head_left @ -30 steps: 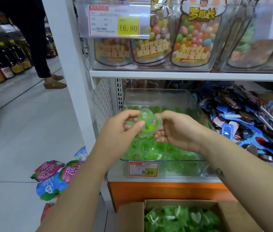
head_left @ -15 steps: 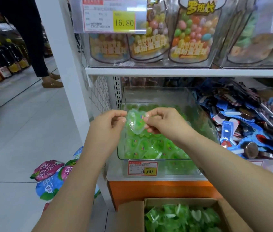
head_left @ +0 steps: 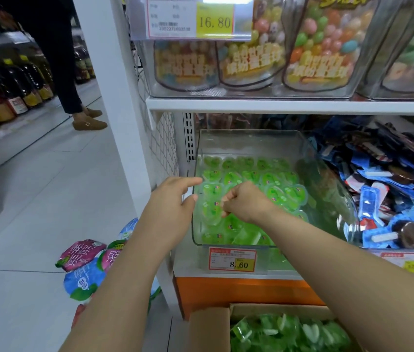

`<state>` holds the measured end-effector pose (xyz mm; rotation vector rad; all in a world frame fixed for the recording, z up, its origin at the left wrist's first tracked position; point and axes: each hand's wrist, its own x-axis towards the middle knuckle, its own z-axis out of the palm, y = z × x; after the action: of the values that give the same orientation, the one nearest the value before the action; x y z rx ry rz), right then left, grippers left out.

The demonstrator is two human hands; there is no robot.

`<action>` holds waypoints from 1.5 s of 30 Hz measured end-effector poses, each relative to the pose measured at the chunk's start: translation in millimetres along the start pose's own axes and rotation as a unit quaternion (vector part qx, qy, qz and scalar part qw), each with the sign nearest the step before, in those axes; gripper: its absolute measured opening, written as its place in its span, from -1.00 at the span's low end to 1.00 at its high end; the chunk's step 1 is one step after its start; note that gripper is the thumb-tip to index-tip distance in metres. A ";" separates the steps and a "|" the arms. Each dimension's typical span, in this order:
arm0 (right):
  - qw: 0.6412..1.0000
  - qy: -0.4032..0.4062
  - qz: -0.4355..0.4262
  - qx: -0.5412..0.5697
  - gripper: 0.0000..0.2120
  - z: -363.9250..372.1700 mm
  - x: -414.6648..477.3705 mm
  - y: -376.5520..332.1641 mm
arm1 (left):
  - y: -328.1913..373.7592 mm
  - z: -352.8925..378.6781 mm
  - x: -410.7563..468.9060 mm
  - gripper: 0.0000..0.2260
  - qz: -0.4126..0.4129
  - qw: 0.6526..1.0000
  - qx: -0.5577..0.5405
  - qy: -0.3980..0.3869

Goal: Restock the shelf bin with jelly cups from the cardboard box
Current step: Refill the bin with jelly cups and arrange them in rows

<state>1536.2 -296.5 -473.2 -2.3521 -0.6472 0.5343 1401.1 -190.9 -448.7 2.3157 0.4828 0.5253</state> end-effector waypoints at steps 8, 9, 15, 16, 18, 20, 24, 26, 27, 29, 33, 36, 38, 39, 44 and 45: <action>0.999 0.030 -0.011 0.005 -0.82 4.3 -1.6 3.0 | -0.2 0.0 -2.3 -0.70 0.000 1.000 0.007 -0.005; 0.999 0.037 -0.013 -0.006 -0.79 4.7 -1.3 3.6 | -0.4 0.1 -2.5 -0.70 -0.001 1.000 0.008 -0.004; 0.996 0.061 -0.024 -0.066 -0.75 4.3 -2.8 5.0 | -0.3 0.6 -2.7 -0.72 -0.001 1.000 0.007 -0.003; 0.994 0.069 -0.030 -0.078 -0.76 1.1 -5.2 6.2 | -0.7 0.2 -2.7 -0.72 -0.001 1.000 0.008 -0.003; 0.990 0.096 -0.048 -0.089 -0.78 -12.0 -12.7 8.6 | -1.1 -0.2 -2.5 -0.72 -0.001 1.000 0.007 -0.002; 0.987 0.100 -0.056 -0.116 -0.76 -27.8 -24.8 12.5 | -1.1 -0.3 -2.7 -0.72 0.003 1.000 0.013 -0.003; 0.982 0.008 -0.015 -0.186 -0.66 -33.9 -45.8 16.5 | -1.8 -0.6 -3.2 -0.72 0.010 1.000 0.026 0.000; 0.989 -0.014 -0.005 -0.149 -0.75 -30.8 -45.8 19.7 | -0.4 -0.3 -4.2 -0.72 0.013 1.000 0.023 0.003; 0.992 -0.021 -0.001 -0.125 -0.82 -31.7 -44.9 20.8 | 0.0 -0.3 -4.5 -0.73 0.016 1.000 0.024 0.005; 0.997 -0.036 0.014 -0.073 -0.91 -37.8 -45.1 24.3 | 0.0 0.1 -5.0 -0.72 0.024 0.999 0.034 0.010; 0.995 -0.038 0.016 0.085 -0.93 -51.0 -54.8 37.7 | 5.4 0.9 -8.1 -0.72 0.062 0.993 0.072 0.071; 0.975 -0.004 -0.014 0.222 -0.97 -59.9 -63.8 42.1 | 21.3 4.4 -11.6 -0.76 0.124 0.984 0.066 0.111; 0.966 0.000 -0.037 0.256 -0.96 -63.1 -68.5 40.2 | 30.8 11.5 -13.2 -0.78 0.154 0.983 0.053 0.084; 0.964 -0.004 -0.049 0.263 -0.95 -63.9 -70.9 37.5 | 34.5 15.8 -14.4 -0.77 0.156 0.985 0.045 0.059; 0.954 0.003 -0.124 0.274 -0.94 -66.5 -78.3 16.7 | 46.7 28.7 -14.8 -0.72 0.058 0.993 -0.098 -0.012; 0.951 0.020 -0.136 0.279 -0.93 -67.0 -77.4 12.0 | 47.9 27.4 -11.8 -0.74 0.039 0.989 -0.143 -0.003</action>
<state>1513.0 -379.9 -417.1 -1.7090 -0.6820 0.4686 1413.8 -244.5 -436.0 2.0662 0.2925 0.5860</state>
